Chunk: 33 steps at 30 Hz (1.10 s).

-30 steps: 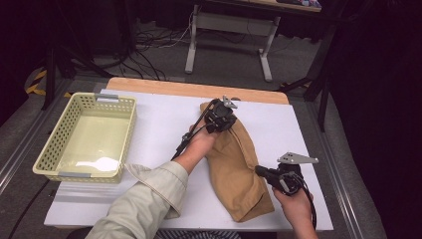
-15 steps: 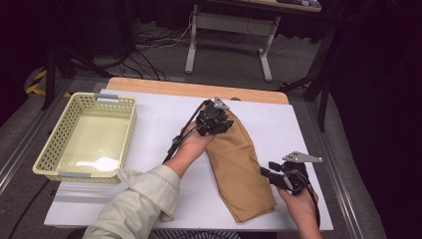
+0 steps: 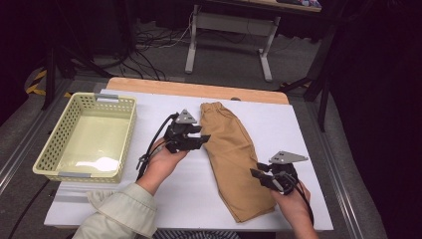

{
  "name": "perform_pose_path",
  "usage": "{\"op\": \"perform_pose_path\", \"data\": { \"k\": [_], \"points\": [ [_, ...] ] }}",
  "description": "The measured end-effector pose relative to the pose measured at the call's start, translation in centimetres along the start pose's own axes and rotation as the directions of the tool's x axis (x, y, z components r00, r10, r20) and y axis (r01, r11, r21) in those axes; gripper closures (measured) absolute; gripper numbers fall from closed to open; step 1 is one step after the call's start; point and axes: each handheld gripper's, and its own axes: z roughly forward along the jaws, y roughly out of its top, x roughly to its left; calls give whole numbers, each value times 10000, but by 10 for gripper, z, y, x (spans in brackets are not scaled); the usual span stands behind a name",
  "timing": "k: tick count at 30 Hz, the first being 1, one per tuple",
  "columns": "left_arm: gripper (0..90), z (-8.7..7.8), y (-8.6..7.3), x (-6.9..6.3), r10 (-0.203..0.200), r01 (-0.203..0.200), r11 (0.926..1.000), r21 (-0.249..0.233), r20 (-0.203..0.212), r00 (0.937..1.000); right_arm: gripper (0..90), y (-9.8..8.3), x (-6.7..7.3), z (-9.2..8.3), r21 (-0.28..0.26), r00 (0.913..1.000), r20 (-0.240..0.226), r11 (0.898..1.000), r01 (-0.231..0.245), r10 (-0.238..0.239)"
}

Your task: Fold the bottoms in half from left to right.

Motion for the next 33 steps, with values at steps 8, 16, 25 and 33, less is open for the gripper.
{"op": "perform_pose_path", "data": {
  "k": [8, 16, 25, 33],
  "points": [
    [518, -19, -19, -9, 246, -246, 9997, -64, -8, 9997, 713, 8, 54, 24, 630, 9688, -1858, 9819, 1784, -1641],
    [513, -25, -30, -15, 382, -384, 9991, 184, 65, 9992, 669, 2, 72, 41, 1156, 9463, -2526, 9647, 2366, -2018],
    [495, -24, -38, -10, 70, -71, 9993, 370, 50, 10000, 698, -3, 85, 58, 1583, 9554, -1754, 9510, 2657, -2377],
    [493, -29, -42, -7, -56, 59, 9993, 371, -70, 10000, 885, 3, 78, 62, 1880, 9746, -1523, 9633, 1916, -1641]
  ]
}}
